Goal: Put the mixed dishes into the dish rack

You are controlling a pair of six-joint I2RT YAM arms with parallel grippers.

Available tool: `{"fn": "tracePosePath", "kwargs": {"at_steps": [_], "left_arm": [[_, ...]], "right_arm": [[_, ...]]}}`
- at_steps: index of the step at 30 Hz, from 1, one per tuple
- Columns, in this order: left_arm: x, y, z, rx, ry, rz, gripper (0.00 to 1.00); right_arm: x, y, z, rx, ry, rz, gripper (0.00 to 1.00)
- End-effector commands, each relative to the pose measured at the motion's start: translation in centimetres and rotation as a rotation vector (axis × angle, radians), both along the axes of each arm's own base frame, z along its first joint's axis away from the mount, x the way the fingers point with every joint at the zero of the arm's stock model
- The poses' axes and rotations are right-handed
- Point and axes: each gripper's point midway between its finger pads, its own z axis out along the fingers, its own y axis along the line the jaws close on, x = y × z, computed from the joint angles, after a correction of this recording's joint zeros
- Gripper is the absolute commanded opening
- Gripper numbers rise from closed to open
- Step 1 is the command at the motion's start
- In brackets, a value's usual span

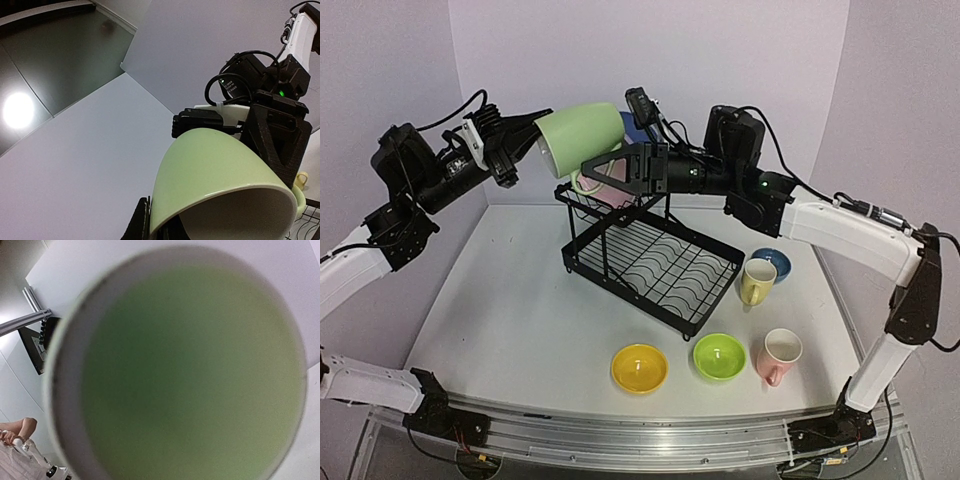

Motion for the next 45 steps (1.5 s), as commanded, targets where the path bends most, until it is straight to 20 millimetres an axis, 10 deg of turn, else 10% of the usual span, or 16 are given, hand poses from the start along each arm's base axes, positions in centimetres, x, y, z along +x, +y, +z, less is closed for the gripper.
{"fn": "tracePosePath", "kwargs": {"at_steps": [1, 12, 21, 45], "left_arm": [[-1.1, 1.7, 6.1, -0.178, -0.093, 0.029, 0.0], [-1.3, 1.4, 5.1, -0.156, -0.078, 0.009, 0.0], [-1.6, -0.1, 1.4, -0.023, -0.059, -0.037, 0.0], [0.5, -1.1, -7.9, 0.298, -0.067, 0.075, 0.76]], "right_arm": [[-0.6, 0.4, 2.3, 0.073, -0.024, 0.051, 0.39], [-0.6, -0.5, 2.4, 0.084, -0.052, 0.005, 0.0], [1.1, -1.0, 1.2, 0.069, -0.038, -0.125, 0.0], [2.0, -5.5, -7.6, -0.218, 0.011, -0.345, 0.0]]}}
